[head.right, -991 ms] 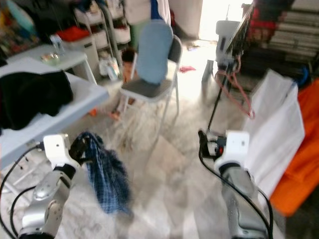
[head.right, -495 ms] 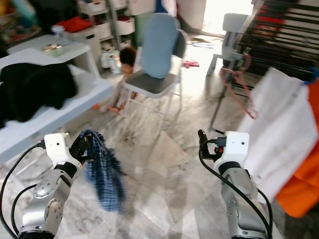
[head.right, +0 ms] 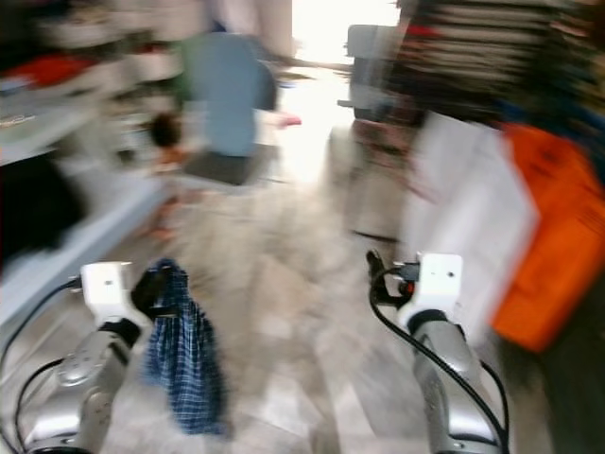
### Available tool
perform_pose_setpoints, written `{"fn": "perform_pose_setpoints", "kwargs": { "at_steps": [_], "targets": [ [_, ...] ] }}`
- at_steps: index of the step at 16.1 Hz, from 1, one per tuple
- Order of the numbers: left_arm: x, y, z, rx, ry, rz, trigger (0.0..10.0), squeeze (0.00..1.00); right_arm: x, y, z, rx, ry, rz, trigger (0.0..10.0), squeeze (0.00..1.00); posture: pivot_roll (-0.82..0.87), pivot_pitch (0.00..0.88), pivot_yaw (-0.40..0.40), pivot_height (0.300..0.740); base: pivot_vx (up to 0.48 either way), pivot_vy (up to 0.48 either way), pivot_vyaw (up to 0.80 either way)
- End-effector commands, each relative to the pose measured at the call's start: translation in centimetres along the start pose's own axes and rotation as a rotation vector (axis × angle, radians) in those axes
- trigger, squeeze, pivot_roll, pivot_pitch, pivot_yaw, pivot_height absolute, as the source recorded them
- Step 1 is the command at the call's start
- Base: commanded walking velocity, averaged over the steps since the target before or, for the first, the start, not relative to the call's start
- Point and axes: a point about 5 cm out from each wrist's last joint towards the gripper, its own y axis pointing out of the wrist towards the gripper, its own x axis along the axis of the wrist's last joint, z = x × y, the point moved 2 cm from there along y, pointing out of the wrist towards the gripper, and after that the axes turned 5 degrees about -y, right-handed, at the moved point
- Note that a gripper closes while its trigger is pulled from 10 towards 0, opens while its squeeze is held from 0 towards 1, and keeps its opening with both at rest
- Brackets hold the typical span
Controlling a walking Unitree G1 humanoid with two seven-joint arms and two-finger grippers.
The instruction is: Hang hanger
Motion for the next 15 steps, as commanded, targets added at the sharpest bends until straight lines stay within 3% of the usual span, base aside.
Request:
{"fn": "perform_pose_setpoints", "kwargs": {
  "at_steps": [1,7,15],
  "targets": [
    [0.5,-0.1,0.5,0.002,0.026,-0.003,10.0,0.0,0.7,0.3,0.7,0.017,0.008,-0.02,10.0,0.0,-0.15,0.0,0.015,0.74,0.27,0.398,-0.8],
    [0.4,0.0,0.3,-0.007,0.035,0.008,10.0,0.0,0.6,0.3,0.9,0.018,0.009,-0.021,10.0,0.0,-0.14,0.0,0.02,0.74,0.274,0.395,-0.76],
    [1.2,-1.2,0.7,0.111,0.091,-0.058,10.0,0.0,1.1,0.8,3.1,0.122,0.029,-0.026,10.0,0.0,-0.11,0.0,-0.004,0.74,0.0,0.0,0.0]
  ]
}}
